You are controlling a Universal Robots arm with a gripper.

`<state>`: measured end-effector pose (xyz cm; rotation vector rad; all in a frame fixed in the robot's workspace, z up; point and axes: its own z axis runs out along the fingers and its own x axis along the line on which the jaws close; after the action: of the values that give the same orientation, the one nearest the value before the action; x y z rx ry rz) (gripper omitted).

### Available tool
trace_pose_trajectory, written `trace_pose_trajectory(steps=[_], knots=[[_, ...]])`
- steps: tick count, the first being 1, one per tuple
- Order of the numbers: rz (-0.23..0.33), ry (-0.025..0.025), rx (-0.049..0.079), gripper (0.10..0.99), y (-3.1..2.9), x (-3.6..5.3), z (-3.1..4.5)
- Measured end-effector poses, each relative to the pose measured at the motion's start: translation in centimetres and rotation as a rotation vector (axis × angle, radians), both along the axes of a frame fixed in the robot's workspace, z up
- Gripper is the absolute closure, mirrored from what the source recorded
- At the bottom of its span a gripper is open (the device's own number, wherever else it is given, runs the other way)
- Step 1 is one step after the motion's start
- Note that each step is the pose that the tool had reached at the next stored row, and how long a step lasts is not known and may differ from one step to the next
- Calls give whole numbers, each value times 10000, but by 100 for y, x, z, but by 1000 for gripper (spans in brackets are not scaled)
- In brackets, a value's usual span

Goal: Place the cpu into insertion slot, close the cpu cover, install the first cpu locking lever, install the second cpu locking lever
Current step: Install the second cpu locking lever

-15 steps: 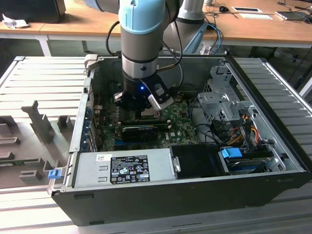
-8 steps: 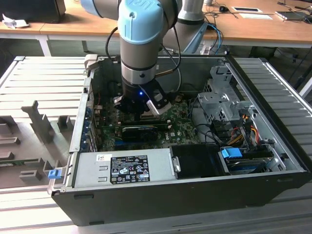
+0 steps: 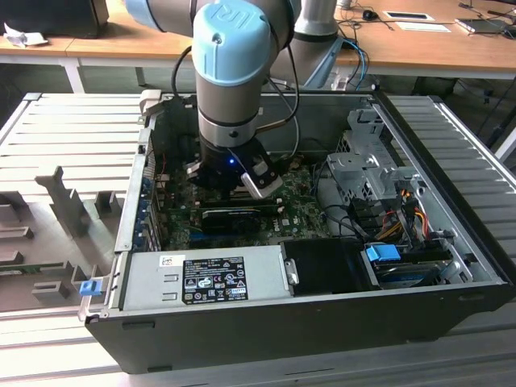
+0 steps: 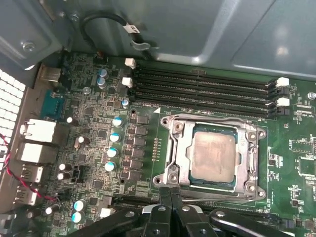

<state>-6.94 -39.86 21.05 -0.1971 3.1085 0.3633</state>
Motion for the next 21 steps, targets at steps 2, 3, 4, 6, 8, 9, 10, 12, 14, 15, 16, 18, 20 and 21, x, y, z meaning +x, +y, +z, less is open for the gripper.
trace_pose_trajectory(steps=[2,3,4,6,8,9,10,12,14,15,16,18,20,21], knots=[[3,-1,46,980,-11,-9,-2],[2,-1,74,980,-17,-14,-3],[0,0,119,980,-23,-19,-6],[-1,-1,292,980,-32,-24,-24],[0,0,408,980,-34,-24,-44],[0,0,448,980,-35,-25,-53],[-1,-1,486,980,-34,-25,-66],[0,-1,542,980,-35,-25,-99],[0,1,608,980,-37,-30,-114],[2,-1,710,980,-40,-36,-120],[2,-1,818,980,-45,-44,-128],[2,-1,872,980,-52,-52,-143],[1,-1,893,980,-56,-57,-162],[1,0,904,980,-57,-59,-170]])
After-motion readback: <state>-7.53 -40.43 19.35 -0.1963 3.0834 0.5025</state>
